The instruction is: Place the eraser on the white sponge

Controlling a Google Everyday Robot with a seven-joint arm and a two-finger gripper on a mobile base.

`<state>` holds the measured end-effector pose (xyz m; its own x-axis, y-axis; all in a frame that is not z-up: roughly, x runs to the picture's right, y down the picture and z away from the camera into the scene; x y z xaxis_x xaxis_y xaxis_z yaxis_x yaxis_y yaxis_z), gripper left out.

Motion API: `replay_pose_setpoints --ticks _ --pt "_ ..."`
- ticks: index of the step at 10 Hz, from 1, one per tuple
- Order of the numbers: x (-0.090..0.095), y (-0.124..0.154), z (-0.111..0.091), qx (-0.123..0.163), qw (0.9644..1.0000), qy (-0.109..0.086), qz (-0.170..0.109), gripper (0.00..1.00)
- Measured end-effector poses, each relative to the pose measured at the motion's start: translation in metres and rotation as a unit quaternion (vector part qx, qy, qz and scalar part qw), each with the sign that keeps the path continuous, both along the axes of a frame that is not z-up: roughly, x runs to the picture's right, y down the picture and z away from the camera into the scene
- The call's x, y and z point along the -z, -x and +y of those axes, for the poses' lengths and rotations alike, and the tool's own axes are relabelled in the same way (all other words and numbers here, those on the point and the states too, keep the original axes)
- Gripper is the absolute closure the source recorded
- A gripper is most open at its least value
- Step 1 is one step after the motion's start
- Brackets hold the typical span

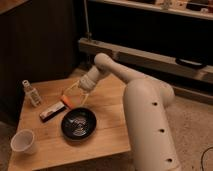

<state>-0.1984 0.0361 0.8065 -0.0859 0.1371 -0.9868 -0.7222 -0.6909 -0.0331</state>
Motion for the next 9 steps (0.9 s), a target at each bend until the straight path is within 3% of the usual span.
replay_pose_setpoints --ticks 2,3,5,6,9 --pt "0.004 0.008 -0.007 0.002 1.0 -0.009 -0.004 0.35" --pt "0.008 0.009 -0.008 -0.004 0.9996 -0.027 -0.007 0.35" --pt "0.014 -0.006 -0.002 -0.041 0.9964 -0.074 0.004 0.35" --pt "0.02 -0.022 0.006 -0.086 0.9888 -0.121 0.014 0.35" --pt "0.03 -0.042 0.017 -0.134 0.9736 -0.183 0.025 0.35"
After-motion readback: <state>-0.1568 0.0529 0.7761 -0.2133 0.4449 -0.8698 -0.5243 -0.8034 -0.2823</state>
